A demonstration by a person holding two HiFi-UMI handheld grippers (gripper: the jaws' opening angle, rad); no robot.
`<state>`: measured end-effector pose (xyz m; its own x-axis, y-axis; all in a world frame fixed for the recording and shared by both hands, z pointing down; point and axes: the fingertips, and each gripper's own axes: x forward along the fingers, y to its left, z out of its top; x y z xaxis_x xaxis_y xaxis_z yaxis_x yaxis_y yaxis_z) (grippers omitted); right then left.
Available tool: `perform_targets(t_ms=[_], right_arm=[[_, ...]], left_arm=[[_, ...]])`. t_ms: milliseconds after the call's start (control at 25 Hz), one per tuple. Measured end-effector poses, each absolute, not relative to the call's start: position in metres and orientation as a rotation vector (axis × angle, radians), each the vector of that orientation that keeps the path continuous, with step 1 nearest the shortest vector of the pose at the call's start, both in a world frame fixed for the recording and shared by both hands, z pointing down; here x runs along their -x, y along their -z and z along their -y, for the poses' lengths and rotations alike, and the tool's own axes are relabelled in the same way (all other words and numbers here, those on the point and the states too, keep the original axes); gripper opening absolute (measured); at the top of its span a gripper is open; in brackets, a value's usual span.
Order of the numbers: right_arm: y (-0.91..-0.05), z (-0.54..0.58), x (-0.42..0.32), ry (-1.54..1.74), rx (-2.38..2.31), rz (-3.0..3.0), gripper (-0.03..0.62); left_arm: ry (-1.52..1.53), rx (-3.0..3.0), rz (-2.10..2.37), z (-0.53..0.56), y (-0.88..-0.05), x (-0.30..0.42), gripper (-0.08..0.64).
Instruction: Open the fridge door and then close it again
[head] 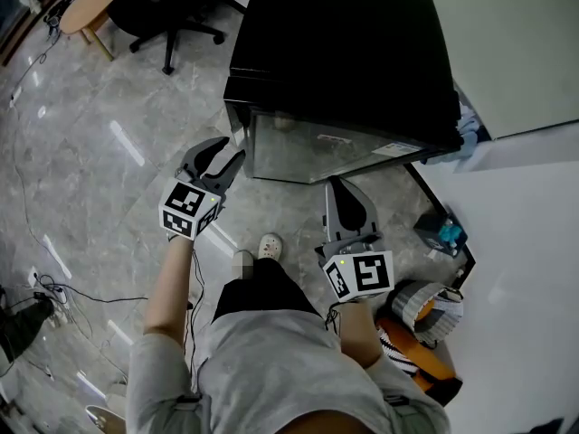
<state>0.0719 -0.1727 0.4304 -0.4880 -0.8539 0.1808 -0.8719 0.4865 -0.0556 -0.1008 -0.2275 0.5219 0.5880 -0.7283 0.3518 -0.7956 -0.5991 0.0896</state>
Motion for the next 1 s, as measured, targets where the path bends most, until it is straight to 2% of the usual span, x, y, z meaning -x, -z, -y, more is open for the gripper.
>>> perform_targets(t_ms=[440,1000], right_arm=[[-0.435,0.185,-0.078,-0.227,-1.51,2.579,0.026],[-0.43,0.181,-0.077,-0.219,-1.519,2.585,0.026]], left_arm=[[-0.446,-2.642,1.15,0.249,-0.53,0.09,0.163],[-0.495,-2.6,1.173,0.249,-0.532,0.092,0.117]])
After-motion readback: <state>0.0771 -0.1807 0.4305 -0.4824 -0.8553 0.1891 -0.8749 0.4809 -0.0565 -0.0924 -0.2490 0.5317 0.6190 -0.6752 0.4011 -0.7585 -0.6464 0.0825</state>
